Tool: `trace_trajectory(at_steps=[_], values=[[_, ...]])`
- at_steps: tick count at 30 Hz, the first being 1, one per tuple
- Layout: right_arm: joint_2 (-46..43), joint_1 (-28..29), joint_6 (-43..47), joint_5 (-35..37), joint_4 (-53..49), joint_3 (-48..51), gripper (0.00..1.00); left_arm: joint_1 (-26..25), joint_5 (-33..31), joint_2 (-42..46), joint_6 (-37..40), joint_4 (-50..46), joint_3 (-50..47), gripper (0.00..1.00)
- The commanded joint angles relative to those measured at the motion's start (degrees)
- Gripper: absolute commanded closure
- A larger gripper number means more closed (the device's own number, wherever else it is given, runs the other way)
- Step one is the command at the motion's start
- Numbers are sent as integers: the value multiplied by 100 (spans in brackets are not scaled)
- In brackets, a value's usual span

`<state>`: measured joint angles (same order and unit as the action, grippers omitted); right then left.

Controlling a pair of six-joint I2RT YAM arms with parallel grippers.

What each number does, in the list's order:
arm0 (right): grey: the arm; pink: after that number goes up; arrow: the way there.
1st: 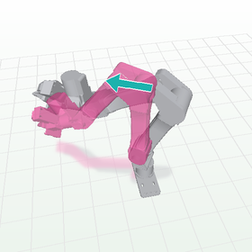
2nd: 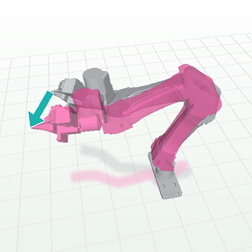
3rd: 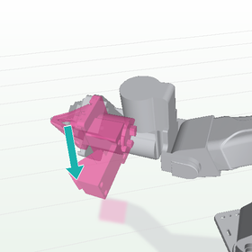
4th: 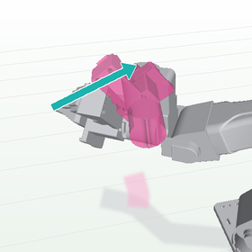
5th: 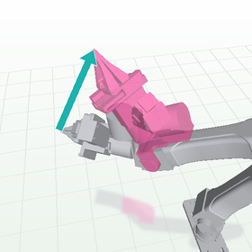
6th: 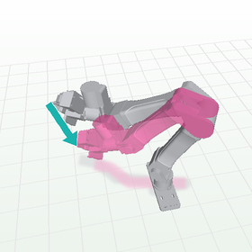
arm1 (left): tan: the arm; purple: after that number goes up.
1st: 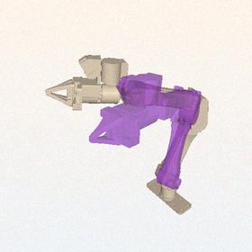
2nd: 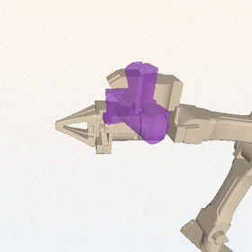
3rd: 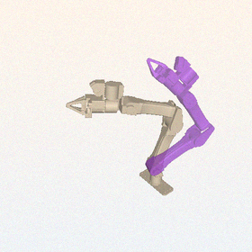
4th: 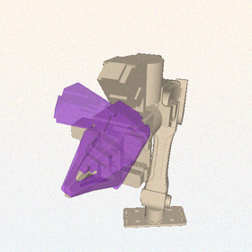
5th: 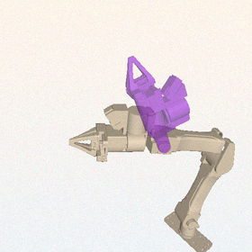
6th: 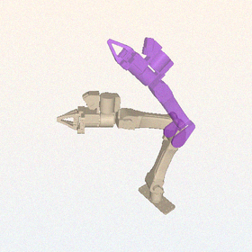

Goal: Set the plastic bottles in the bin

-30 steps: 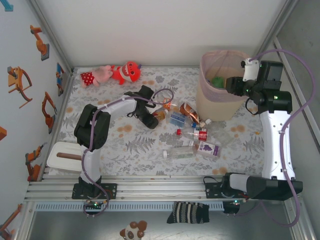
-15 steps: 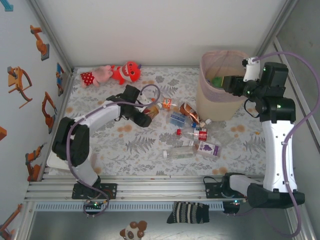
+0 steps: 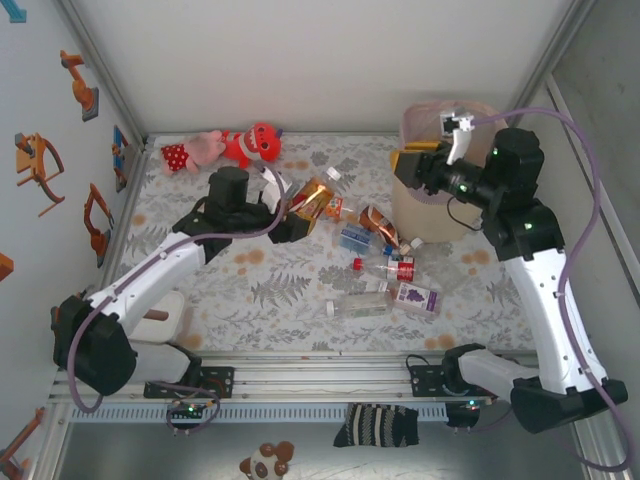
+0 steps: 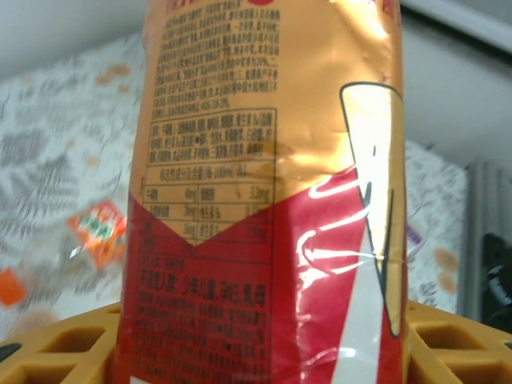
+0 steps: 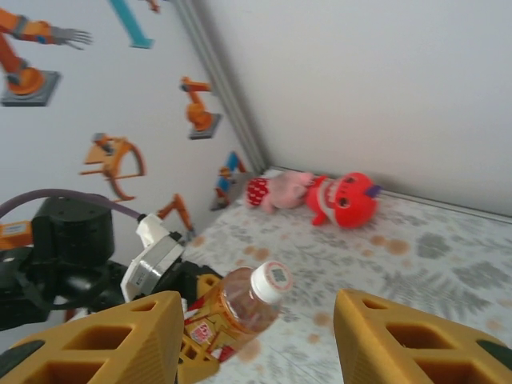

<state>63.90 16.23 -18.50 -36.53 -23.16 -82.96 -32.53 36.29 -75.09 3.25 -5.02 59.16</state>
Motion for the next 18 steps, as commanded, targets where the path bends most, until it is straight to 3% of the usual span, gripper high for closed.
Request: trace_trajectory(at_steps=[1,11,18], values=[[93,334,-400,-214,803,39,48,-94,687,296,-260,885,-62,45],[660,1213,-697,-215,1250,-109,46,-248,1112,618,-649,1546,-40,45],[857,1452,-923,-249,1525,-75,50,-271,1108,668,-640,1549,-46,45]])
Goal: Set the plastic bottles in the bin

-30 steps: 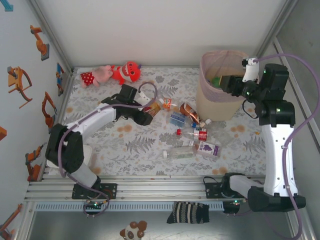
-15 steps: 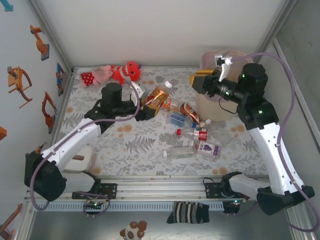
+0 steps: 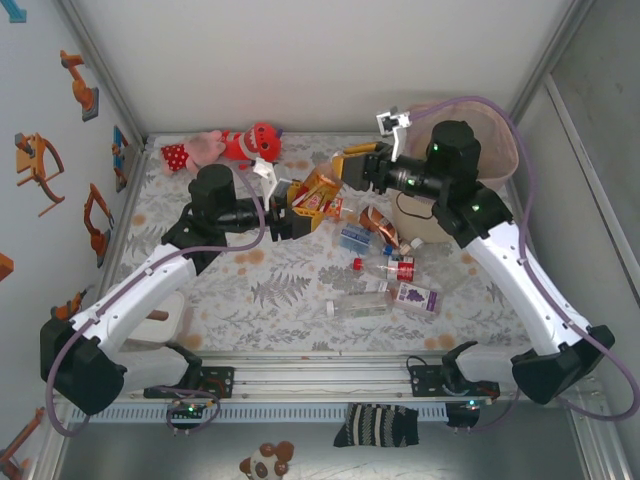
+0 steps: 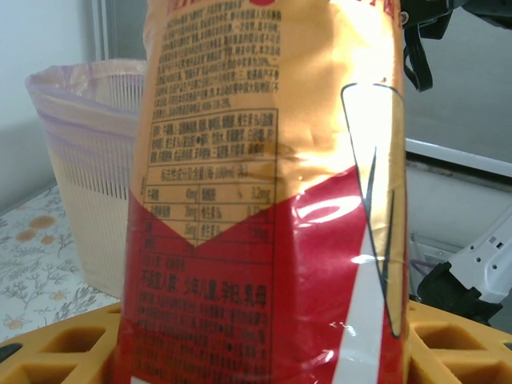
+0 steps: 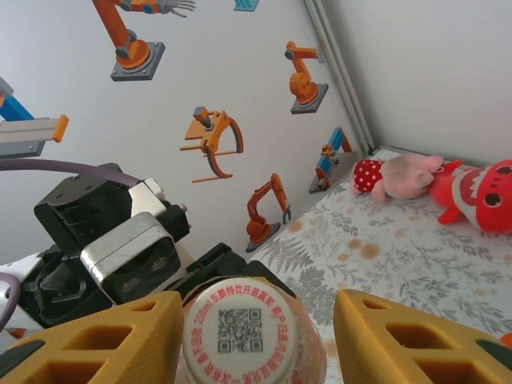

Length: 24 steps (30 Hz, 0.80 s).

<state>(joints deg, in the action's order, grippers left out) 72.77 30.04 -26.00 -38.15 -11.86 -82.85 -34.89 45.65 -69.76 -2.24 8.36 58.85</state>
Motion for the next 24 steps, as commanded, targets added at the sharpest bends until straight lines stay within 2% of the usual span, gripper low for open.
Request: trace_trajectory(at_steps=[1,9,12,15,19,24], values=[[-14,85,-210,-87,440,-70,53,-35,168,130,-78,202,-14,45],[20,155,-265,-83,496,-76,74,-32,145,120,-48,194,11,45],[18,177,-270,-77,513,-81,79,-35,125,117,-45,212,37,44],[19,185,-266,-25,521,-91,84,-35,84,110,-40,227,45,36],[-35,179,-147,304,423,-101,85,-33,-59,171,-39,215,6,21],[-58,-134,74,675,1,-293,85,-30,-230,323,8,160,-122,18]])
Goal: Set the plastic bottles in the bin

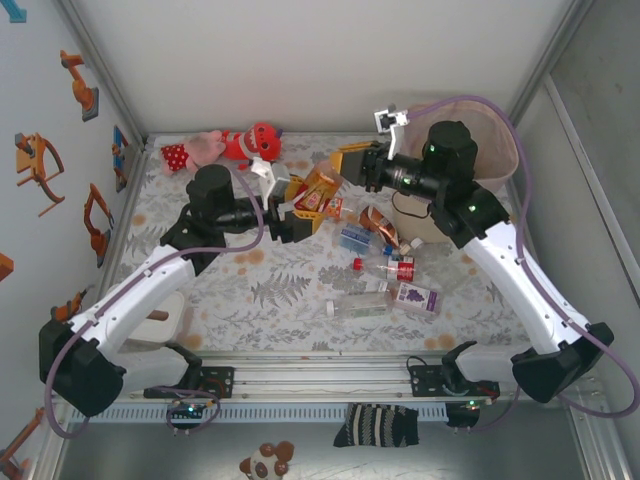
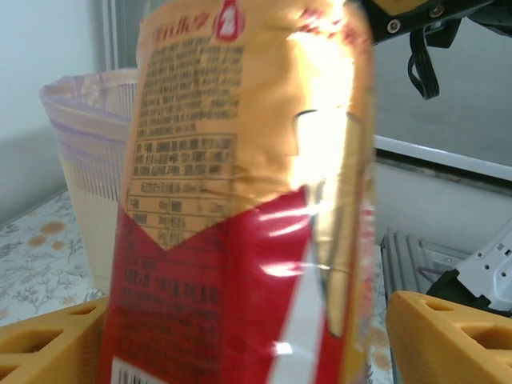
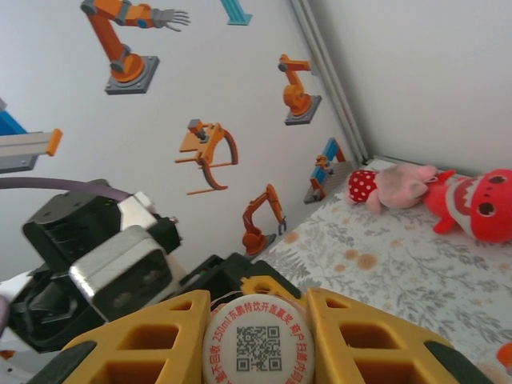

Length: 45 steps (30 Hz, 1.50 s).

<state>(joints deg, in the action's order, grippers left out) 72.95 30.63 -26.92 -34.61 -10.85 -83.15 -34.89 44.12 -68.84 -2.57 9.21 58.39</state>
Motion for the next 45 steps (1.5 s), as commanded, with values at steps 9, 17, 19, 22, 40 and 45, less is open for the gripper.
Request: trace_trajectory(at_steps=[9,17,19,22,40,45], values=[[-80,-1758,41,203,-281,-667,85,-4,-228,511,81,-64,-276,17],[377,-3304,-55,288,-332,-1372,85,0,-309,620,117,-238,-327,17],[551,-3557,-33,431,-325,-1485,85,8,-329,661,126,-266,-357,17],[838,-3823,8,675,-310,-1559,85,13,-364,735,128,-301,-410,17],[2266,-3831,-392,447,843,-884,87,3,-570,1068,37,-451,-591,18],[2656,-3628,-299,488,835,-835,87,0,-613,1095,50,-526,-610,18]])
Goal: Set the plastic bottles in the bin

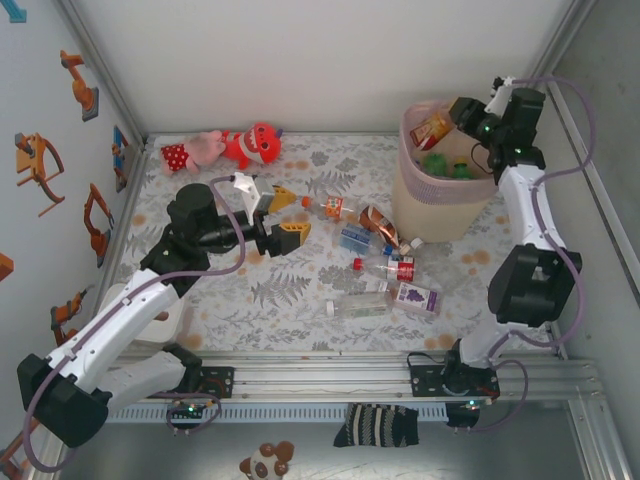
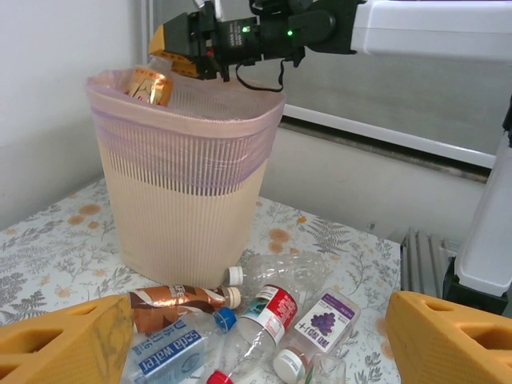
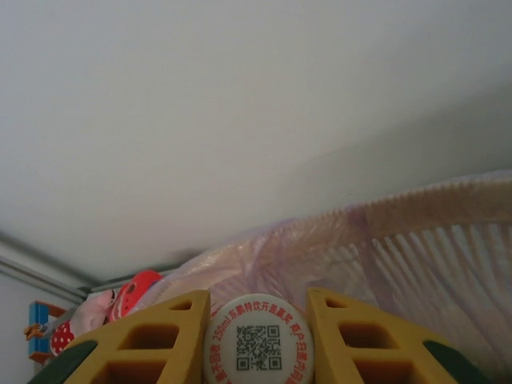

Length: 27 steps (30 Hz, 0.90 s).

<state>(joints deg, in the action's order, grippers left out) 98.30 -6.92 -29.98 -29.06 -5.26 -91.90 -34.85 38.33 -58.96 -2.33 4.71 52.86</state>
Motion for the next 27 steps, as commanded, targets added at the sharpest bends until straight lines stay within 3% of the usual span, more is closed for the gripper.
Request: trace_trajectory(at_steps=[1,16,19,24,27], values=[[182,153,23,-49,270,49,87,-3,-34,119,22,-84,-57,19],[1100,286,303,313,100,367,85,-13,-103,209,13,-105,-162,19],[1131,280,379,433,27,383,79,-4,-107,209,18,-97,-171,19],[999,285,548,621,-251,209,58,-13,-114,201,9,-100,-171,19],[790,287,720,779,-496,56,52,-8,-130,209,-9,-102,-171,19]])
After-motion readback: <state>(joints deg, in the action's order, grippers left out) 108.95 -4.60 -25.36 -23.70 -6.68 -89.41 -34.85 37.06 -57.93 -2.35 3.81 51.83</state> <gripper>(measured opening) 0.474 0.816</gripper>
